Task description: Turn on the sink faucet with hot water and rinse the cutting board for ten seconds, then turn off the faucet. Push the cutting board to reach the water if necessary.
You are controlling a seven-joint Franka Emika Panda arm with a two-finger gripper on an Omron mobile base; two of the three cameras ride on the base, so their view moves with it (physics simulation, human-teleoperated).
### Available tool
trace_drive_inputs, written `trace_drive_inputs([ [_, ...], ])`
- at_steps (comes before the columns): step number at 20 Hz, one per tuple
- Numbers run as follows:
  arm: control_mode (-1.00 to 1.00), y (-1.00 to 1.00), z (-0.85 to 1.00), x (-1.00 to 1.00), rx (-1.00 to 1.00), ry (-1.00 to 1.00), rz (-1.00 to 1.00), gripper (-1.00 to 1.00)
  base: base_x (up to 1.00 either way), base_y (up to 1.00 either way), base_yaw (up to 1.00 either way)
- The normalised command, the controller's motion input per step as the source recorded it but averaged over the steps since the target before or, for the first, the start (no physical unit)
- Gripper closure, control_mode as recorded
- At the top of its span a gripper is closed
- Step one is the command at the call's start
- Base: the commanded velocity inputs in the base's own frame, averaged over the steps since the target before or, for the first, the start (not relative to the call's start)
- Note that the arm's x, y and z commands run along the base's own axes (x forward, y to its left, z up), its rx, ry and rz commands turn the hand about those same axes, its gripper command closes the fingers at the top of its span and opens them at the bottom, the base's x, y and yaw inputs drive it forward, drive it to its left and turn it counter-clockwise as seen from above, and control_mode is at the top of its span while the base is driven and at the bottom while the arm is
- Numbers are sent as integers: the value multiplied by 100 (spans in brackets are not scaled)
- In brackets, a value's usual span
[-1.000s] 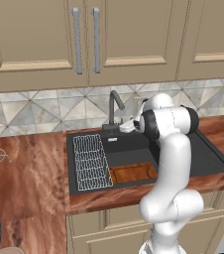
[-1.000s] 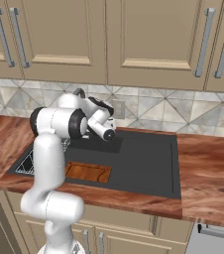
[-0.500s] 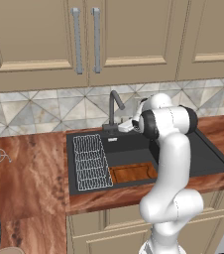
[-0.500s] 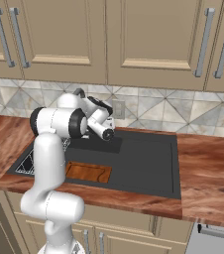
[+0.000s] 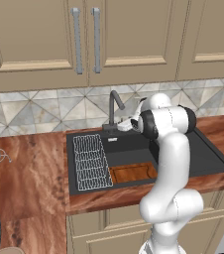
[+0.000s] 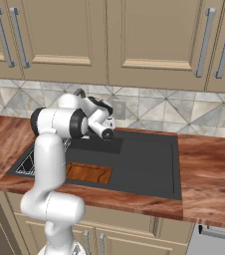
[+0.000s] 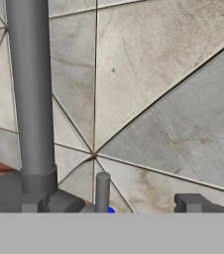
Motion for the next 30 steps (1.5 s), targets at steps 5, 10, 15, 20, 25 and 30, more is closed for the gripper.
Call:
trace_drive_inputs([
  [5,-100,0,0,4,0,0,-5,-100,0,0,0],
  [10,-100,0,0,1,0,0,-4,-100,0,0,0],
  [15,-100,0,0,0,0,0,-2,-100,0,0,0],
  [20,-100,0,0,4,0,0,-1,-100,0,0,0],
  [25,-100,0,0,13,0,0,-3,-100,0,0,0],
  [30,-100,0,0,13,0,0,-4,-100,0,0,0],
])
